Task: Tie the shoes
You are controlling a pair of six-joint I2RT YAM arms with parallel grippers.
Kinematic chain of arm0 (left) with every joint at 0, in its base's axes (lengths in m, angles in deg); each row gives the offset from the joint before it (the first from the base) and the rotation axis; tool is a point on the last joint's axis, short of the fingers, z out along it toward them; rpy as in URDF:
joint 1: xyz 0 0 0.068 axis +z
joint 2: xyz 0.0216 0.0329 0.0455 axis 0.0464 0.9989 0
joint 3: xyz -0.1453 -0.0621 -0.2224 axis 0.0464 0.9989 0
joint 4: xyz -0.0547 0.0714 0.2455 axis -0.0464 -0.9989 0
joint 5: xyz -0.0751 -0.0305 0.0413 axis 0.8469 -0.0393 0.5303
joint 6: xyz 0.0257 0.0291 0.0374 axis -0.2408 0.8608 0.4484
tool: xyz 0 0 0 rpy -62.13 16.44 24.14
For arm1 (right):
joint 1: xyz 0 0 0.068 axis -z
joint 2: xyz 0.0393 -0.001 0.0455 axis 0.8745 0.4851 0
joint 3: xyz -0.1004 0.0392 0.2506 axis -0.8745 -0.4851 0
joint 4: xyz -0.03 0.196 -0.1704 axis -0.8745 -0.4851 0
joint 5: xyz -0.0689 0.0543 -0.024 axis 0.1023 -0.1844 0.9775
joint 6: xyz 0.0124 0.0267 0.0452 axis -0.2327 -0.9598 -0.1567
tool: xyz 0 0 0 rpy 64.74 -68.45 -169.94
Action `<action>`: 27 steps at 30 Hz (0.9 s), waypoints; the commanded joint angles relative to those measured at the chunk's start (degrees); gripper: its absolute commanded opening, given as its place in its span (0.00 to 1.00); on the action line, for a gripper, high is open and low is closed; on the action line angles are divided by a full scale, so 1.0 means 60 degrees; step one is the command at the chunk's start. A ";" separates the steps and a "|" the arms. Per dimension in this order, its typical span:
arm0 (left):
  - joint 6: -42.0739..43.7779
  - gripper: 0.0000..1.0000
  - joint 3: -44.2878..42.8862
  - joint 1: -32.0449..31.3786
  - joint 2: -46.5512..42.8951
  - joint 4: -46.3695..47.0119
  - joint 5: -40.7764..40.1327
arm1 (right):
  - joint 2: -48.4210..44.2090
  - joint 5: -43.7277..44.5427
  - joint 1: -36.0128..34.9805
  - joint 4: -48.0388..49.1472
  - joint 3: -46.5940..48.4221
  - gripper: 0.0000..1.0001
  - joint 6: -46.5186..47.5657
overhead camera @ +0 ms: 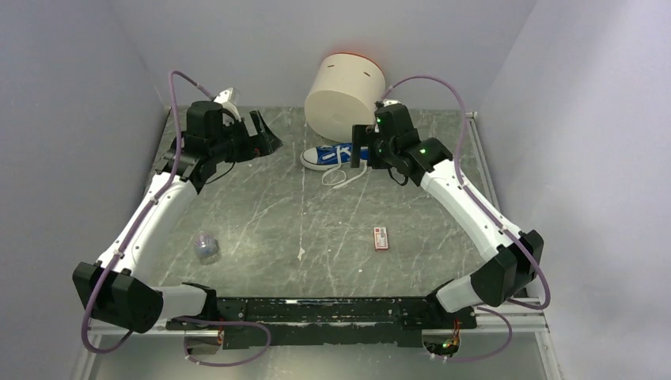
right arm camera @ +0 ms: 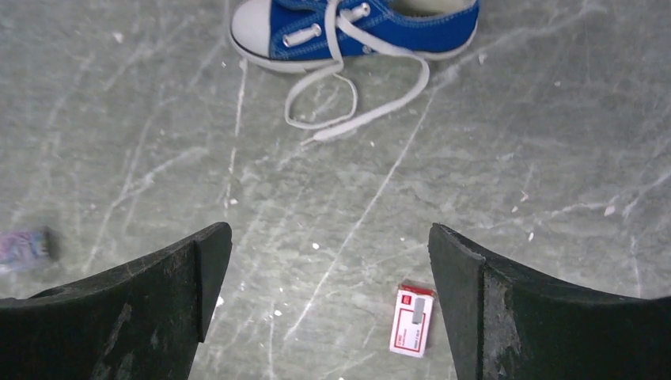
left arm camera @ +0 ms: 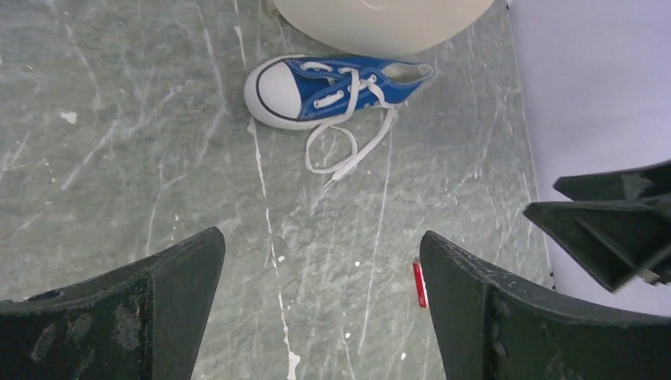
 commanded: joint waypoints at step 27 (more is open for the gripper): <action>0.0551 0.98 -0.0247 -0.1250 -0.0244 -0.1720 0.0488 | 0.6595 -0.7342 0.5164 0.5809 0.0340 0.83 -0.2008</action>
